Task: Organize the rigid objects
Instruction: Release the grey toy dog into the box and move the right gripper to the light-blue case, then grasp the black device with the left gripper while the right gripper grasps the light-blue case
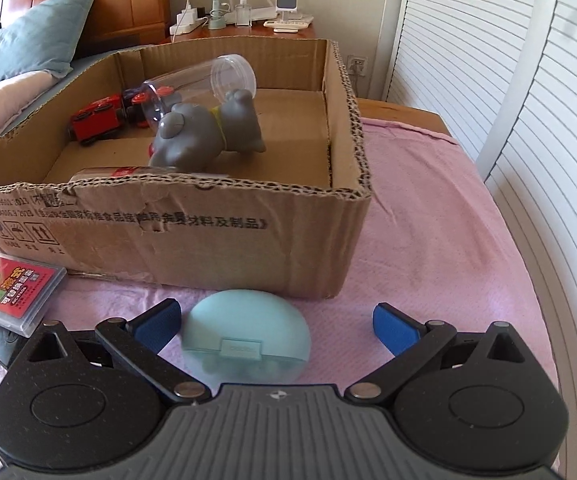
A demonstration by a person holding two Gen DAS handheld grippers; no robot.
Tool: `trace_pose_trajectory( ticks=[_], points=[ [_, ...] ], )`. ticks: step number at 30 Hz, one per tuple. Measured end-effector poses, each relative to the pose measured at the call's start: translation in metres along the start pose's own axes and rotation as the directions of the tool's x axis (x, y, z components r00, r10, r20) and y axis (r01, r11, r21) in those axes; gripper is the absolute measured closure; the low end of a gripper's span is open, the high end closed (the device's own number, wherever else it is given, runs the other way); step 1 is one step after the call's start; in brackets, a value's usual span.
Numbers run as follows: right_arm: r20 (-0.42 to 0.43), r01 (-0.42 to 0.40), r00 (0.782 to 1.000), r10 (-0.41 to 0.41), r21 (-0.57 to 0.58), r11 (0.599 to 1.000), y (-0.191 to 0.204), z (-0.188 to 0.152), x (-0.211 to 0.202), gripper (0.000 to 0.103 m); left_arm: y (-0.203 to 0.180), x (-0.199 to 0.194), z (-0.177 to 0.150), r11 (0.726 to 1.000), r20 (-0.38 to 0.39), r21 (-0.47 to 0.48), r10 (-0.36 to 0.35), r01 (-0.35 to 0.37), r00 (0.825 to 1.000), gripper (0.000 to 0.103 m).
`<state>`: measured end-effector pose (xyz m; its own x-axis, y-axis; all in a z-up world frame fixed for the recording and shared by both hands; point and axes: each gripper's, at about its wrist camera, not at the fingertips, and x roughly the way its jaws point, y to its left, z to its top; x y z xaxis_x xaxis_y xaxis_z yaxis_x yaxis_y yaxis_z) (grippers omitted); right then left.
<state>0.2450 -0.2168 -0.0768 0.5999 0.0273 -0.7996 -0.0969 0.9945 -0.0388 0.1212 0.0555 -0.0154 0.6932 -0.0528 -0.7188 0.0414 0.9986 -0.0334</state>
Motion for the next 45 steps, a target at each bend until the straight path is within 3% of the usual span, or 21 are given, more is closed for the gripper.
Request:
trace_pose_trajectory(
  ticks=[10, 17, 26, 38, 41, 43, 45],
  points=[
    [0.003, 0.001, 1.0, -0.001, -0.006, 1.0, -0.022, -0.023, -0.016, 0.0, -0.004, 0.038, -0.007, 0.999, -0.076, 0.036, -0.014, 0.016, 0.997, 0.001],
    [0.018, -0.009, 1.0, 0.009, -0.015, 1.0, -0.026, -0.032, -0.022, 0.0, -0.005, 0.067, -0.01, 0.997, -0.111, 0.033, -0.063, 0.067, 0.992, 0.001],
    [0.026, -0.015, 1.0, 0.016, -0.023, 1.0, -0.026, -0.033, -0.022, 0.0, -0.008, 0.085, -0.006, 0.991, -0.093, 0.066, -0.111, 0.118, 0.989, 0.001],
    [0.022, -0.026, 0.999, 0.027, -0.032, 0.999, -0.037, -0.04, -0.028, 0.0, -0.008, 0.088, -0.008, 0.989, -0.072, 0.118, -0.08, 0.088, 0.994, 0.001],
    [0.027, -0.016, 0.999, 0.017, -0.024, 1.0, -0.036, -0.041, -0.029, 0.0, -0.01, 0.087, -0.008, 0.988, -0.055, 0.12, -0.092, 0.098, 0.994, 0.008],
    [0.027, -0.011, 1.0, 0.011, -0.019, 1.0, -0.034, -0.041, -0.029, 0.0, -0.015, 0.086, -0.006, 0.984, -0.043, 0.139, -0.11, 0.115, 0.993, 0.025],
    [0.026, -0.009, 1.0, 0.009, -0.016, 1.0, -0.034, -0.041, -0.029, 0.0, -0.019, 0.085, -0.005, 0.978, -0.034, 0.16, -0.131, 0.135, 0.991, 0.034]
  ],
)
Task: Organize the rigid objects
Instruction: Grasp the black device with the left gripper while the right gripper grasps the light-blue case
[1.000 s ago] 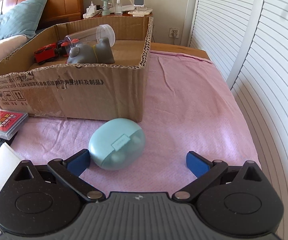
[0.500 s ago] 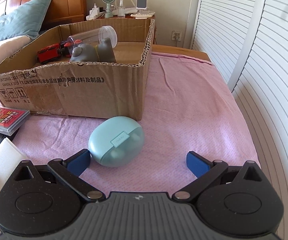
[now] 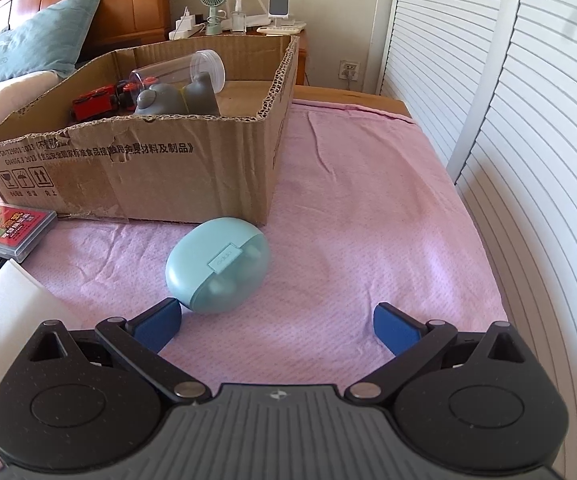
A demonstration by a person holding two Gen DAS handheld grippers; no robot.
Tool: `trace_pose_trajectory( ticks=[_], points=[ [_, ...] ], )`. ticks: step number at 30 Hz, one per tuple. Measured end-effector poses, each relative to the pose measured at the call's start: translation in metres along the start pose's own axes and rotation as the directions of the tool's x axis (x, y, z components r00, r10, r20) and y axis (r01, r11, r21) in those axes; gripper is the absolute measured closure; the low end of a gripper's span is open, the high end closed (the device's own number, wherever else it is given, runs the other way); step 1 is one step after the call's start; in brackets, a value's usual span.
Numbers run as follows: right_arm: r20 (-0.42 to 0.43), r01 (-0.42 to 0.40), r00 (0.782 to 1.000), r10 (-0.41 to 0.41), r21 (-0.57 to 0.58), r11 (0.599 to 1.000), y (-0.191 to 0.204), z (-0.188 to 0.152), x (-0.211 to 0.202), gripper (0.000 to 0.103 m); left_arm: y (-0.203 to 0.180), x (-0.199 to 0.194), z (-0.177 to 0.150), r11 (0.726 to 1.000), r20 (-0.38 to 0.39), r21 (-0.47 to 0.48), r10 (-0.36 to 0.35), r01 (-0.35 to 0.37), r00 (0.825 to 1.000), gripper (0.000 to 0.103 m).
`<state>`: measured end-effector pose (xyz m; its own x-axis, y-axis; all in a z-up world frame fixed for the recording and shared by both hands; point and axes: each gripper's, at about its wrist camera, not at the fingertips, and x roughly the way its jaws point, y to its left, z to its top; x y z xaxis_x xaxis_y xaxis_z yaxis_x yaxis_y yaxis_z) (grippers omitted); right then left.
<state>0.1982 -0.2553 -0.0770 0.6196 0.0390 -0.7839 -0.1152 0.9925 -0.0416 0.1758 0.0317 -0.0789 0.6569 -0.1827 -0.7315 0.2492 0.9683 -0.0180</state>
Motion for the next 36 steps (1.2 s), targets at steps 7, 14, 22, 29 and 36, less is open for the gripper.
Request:
trace_pose_trajectory(
  ticks=[7, 14, 22, 29, 36],
  points=[
    [0.003, -0.002, 1.0, 0.002, -0.002, 1.0, 0.001, -0.002, -0.001, 0.0, 0.001, -0.005, -0.004, 1.0, -0.01, -0.005, 0.002, -0.002, 1.0, 0.034],
    [-0.001, -0.042, 0.999, 0.042, -0.041, 0.998, 0.01, -0.005, -0.005, 0.0, 0.007, -0.031, -0.029, 0.999, -0.033, -0.044, 0.028, -0.03, 0.999, 0.034],
    [0.024, -0.13, 0.991, 0.133, -0.114, 0.985, 0.035, -0.002, -0.003, 0.0, 0.01, -0.042, -0.039, 0.995, -0.04, -0.082, 0.05, -0.053, 0.998, 0.034],
    [0.052, -0.159, 0.985, 0.165, -0.098, 0.982, 0.036, 0.012, 0.007, 0.002, 0.013, -0.041, -0.038, 0.996, -0.035, -0.082, 0.042, -0.044, 0.999, 0.034],
    [0.067, -0.173, 0.981, 0.181, -0.108, 0.979, 0.046, 0.018, 0.007, 0.018, 0.013, -0.04, -0.037, 0.996, -0.032, -0.08, 0.042, -0.044, 0.999, 0.034]
  ],
)
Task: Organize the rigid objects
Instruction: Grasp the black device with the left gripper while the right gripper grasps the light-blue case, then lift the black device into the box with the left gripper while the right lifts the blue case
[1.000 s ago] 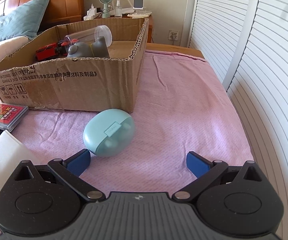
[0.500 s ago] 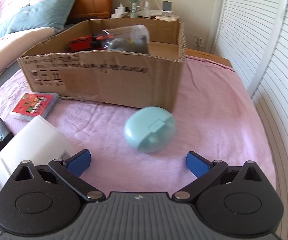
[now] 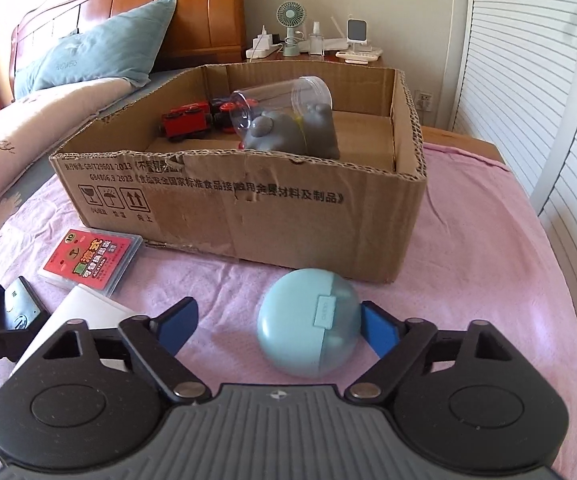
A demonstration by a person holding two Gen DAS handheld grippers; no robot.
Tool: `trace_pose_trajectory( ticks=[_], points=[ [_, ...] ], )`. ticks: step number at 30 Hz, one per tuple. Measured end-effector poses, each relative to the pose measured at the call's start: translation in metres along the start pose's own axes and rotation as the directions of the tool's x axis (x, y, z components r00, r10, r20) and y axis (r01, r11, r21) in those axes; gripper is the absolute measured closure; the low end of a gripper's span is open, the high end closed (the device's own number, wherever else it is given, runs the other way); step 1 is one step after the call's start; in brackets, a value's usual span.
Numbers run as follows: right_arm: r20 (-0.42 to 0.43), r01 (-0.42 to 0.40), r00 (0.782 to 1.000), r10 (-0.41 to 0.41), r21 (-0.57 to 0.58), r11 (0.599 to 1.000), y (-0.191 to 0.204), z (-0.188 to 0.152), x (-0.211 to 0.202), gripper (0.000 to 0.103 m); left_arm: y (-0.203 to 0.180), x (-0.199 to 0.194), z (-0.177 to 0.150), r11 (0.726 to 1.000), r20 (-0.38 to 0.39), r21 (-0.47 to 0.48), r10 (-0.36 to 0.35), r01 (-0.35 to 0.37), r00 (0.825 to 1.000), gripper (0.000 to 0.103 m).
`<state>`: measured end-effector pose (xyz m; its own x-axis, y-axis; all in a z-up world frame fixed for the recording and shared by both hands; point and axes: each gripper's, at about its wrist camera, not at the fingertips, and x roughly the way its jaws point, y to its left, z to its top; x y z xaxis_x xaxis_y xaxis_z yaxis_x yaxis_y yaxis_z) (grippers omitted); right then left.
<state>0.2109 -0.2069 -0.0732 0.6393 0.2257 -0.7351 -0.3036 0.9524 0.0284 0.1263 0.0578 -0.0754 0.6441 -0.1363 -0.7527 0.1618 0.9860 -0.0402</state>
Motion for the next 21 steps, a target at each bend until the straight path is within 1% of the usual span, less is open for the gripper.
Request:
trace_pose_trajectory(
  ticks=[2, 4, 6, 7, 11, 16, 21],
  points=[
    [0.0, 0.025, 1.0, -0.025, -0.009, 1.0, 0.0006, -0.0005, -0.0013, 0.024, 0.0008, -0.0001, -0.0006, 1.0, 0.003, 0.002, 0.0, 0.0, 1.0, 0.034],
    [0.003, 0.049, 0.999, -0.049, -0.018, 0.999, 0.0001, -0.0015, -0.003, 0.035, -0.0006, 0.0009, -0.001, 1.0, 0.008, 0.022, 0.006, -0.006, 1.0, 0.033],
    [0.007, 0.07, 0.998, -0.07, -0.032, 0.997, 0.0004, -0.0027, -0.0041, 0.041, -0.0004, 0.0015, -0.0003, 1.0, 0.01, 0.025, 0.002, -0.002, 1.0, 0.033],
    [0.007, 0.071, 0.997, -0.071, -0.03, 0.997, 0.0, -0.0031, -0.0046, 0.043, -0.0003, 0.0019, 0.0004, 1.0, 0.01, 0.025, 0.002, -0.003, 1.0, 0.033],
    [-0.001, 0.071, 0.998, -0.071, -0.027, 0.997, -0.0019, -0.0052, -0.0079, 0.045, -0.001, 0.0029, 0.0005, 1.0, 0.012, 0.019, 0.008, -0.008, 1.0, 0.032],
    [0.009, 0.054, 0.999, -0.053, -0.045, 0.998, -0.0038, -0.0059, -0.0074, 0.043, -0.002, 0.0048, 0.0006, 1.0, 0.018, 0.027, 0.004, -0.005, 1.0, 0.031],
    [0.006, 0.03, 1.0, -0.029, -0.072, 0.997, -0.0058, -0.0063, -0.0083, 0.043, 0.0028, 0.0075, 0.0031, 0.996, 0.022, 0.084, -0.033, 0.031, 0.999, 0.028]
  ],
)
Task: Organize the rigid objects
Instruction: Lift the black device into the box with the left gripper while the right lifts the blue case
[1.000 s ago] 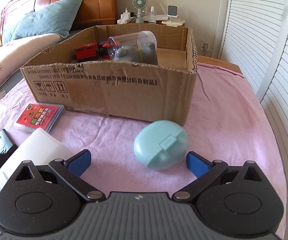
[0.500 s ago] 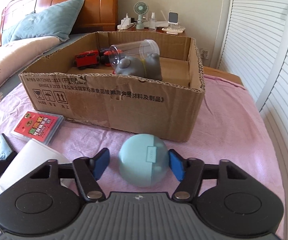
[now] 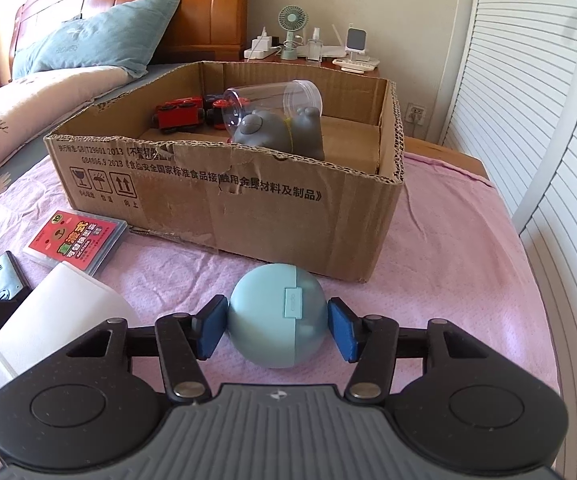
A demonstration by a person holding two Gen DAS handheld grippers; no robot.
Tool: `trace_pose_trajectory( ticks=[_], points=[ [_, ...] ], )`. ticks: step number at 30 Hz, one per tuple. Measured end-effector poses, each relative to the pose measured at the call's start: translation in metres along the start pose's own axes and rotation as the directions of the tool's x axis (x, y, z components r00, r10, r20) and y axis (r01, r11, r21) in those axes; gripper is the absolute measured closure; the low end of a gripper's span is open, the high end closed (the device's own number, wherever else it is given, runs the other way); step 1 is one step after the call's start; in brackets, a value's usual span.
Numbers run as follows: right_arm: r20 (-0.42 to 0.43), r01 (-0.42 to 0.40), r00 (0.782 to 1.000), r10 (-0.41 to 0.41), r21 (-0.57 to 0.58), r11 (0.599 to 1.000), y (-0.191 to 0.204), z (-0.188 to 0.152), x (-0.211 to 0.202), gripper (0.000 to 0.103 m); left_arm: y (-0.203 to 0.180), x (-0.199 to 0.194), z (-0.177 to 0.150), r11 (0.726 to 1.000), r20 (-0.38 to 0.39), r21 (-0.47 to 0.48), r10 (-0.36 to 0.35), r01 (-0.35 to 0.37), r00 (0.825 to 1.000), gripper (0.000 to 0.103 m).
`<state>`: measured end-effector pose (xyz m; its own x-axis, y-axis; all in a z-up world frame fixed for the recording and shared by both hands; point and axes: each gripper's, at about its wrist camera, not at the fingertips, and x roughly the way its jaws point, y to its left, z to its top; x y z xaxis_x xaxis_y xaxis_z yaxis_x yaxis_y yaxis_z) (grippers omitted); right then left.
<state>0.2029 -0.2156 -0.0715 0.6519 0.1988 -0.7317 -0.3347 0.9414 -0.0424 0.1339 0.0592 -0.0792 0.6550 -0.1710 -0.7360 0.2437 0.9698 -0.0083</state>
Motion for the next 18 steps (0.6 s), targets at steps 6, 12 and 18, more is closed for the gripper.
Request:
trace_pose_trajectory(
  ticks=[6, 12, 18],
  points=[
    [-0.004, -0.006, 1.0, 0.006, -0.016, 1.0, 0.0004, 0.0011, 0.0001, 0.043, 0.005, 0.0018, 0.0055, 0.999, -0.032, 0.037, -0.039, 0.04, 0.999, 0.028],
    [-0.007, -0.01, 1.0, 0.01, -0.018, 1.0, 0.0018, 0.0021, 0.0013, 0.043, 0.0029, -0.0001, 0.0024, 1.0, -0.035, -0.002, -0.015, 0.015, 0.999, 0.029],
    [-0.018, -0.013, 1.0, 0.013, -0.013, 1.0, 0.0013, 0.0036, 0.0, 0.045, 0.0021, -0.0018, 0.004, 0.999, -0.048, 0.01, -0.031, 0.032, 0.998, 0.034]
  ],
)
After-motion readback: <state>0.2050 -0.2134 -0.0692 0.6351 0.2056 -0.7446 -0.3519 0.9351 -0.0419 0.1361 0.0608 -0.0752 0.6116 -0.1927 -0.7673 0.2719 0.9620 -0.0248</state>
